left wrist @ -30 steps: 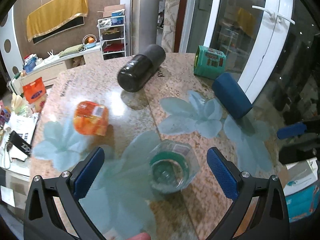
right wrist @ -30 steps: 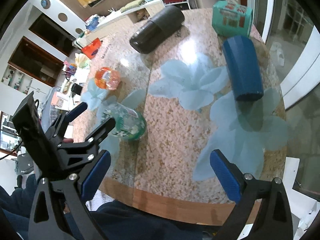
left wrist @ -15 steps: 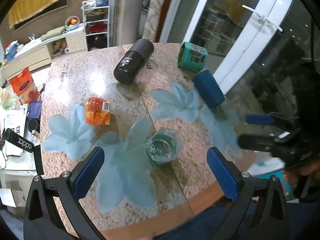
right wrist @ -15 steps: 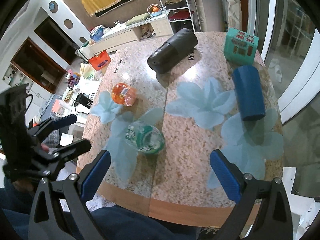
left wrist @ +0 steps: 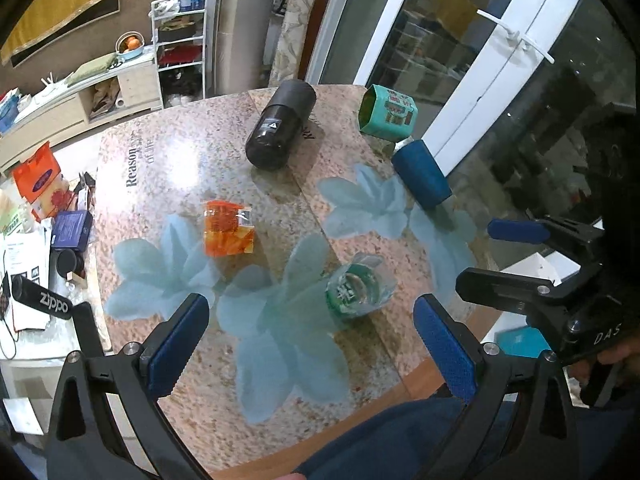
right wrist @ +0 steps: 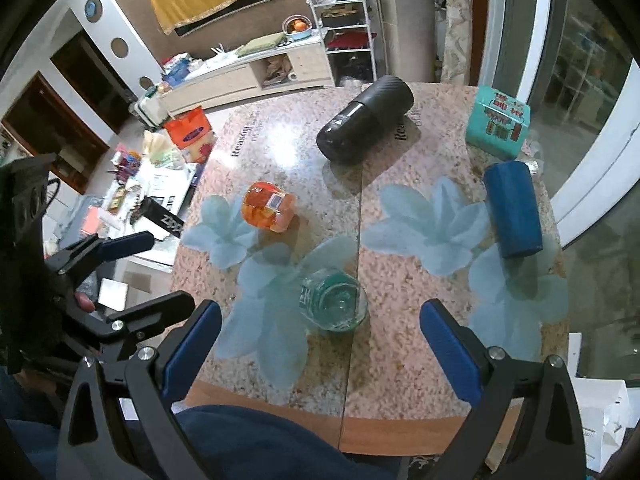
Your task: Flip cup upright
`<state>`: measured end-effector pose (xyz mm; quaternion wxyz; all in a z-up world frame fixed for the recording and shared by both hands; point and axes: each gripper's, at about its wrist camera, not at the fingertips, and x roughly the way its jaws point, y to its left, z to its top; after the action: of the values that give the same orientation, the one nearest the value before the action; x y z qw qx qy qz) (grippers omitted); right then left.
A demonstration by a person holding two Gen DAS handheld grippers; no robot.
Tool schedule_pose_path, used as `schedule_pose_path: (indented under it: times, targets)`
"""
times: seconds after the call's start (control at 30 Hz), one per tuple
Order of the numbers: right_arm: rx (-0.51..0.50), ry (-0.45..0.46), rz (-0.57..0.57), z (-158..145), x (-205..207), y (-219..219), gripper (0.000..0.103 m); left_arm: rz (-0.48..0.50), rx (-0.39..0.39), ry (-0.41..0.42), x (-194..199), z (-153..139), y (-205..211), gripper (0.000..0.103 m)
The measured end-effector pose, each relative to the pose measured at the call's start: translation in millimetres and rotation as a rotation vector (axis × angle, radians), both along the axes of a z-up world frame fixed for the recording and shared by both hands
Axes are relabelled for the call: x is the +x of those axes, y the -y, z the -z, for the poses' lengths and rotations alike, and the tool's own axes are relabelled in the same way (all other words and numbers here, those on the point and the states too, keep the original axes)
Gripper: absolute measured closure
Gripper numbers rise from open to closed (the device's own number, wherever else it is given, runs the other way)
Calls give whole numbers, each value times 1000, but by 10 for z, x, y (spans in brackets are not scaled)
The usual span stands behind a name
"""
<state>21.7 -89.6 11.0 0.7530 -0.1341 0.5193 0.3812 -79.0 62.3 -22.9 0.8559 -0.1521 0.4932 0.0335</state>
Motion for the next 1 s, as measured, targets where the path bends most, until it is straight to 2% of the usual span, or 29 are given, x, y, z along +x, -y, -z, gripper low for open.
schedule_pose_path:
  times: [0.37,0.53,0.77,1.0]
  targets:
    - [-92,29,54,-42,-94,-21,3,37,-26,1,-54,3,-48,0]
    - [-105,53,47,-54,-77,-56,3,70,-19,49,-18,-65,-12,0]
    - [-133,68,64,-84,4,-56,3,52,5,27,81,-54,2,0]
    - [-116,58,54,-108,-19,-56,3,31,-9,5,111,-2,-74,0]
